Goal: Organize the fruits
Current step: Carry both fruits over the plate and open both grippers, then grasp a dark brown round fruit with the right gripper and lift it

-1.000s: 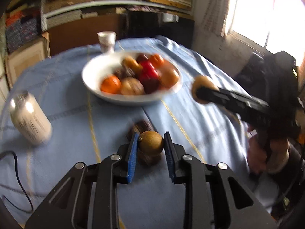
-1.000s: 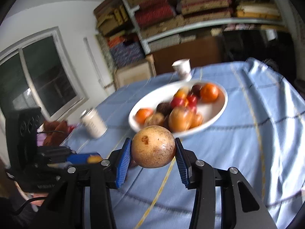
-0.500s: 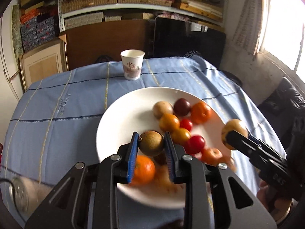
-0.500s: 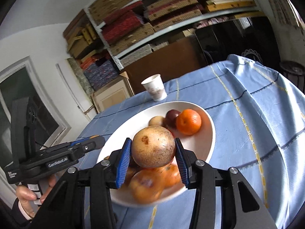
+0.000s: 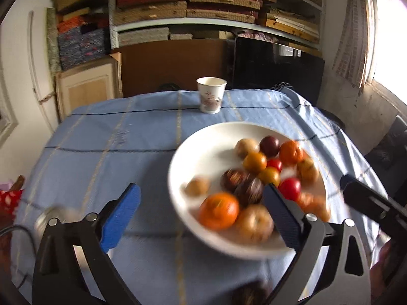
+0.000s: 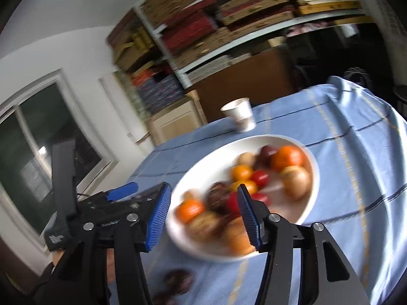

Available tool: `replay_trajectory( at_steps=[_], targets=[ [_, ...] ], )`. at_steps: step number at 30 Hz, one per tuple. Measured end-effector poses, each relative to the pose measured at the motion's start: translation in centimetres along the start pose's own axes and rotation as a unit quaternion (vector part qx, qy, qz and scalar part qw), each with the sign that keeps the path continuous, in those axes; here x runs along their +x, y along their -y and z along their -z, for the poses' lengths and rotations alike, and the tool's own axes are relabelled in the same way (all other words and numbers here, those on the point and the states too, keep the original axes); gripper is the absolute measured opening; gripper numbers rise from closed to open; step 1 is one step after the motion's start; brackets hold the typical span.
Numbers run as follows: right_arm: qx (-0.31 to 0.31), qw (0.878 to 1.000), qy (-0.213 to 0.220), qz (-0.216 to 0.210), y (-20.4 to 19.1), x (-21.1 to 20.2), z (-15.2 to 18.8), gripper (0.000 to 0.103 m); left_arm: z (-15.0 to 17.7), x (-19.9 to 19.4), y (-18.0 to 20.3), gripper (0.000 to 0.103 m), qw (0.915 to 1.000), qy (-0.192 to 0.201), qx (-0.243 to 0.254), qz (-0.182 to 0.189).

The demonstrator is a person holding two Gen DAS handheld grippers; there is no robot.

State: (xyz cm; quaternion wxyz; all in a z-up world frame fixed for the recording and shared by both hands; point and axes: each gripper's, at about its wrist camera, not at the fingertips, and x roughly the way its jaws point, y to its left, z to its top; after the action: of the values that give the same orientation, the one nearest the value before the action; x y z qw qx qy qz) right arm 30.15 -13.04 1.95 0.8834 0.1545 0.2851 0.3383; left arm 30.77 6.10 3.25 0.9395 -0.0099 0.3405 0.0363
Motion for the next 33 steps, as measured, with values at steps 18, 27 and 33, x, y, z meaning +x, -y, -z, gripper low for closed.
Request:
replay_trajectory(
  at_steps=[18,27,33],
  targets=[
    [-0.045,0.984,-0.167,0.039,-4.3,4.5,7.7,0.056,10.4,-6.2,-4.0,0.098,0.9980,-0.030,-0.035,-0.043],
    [-0.046,0.981,-0.178,0.056,-4.3,5.6,8.3,0.056,10.3,-8.0,-6.0,0.098,0.9908,-0.004,-0.080,-0.109],
    [-0.056,0.978,-0.186,0.080,-4.5,6.6,8.4,0.056,10.2,-8.8,-6.2,0.098,0.9885,0.011,-0.079,-0.128]
  ],
)
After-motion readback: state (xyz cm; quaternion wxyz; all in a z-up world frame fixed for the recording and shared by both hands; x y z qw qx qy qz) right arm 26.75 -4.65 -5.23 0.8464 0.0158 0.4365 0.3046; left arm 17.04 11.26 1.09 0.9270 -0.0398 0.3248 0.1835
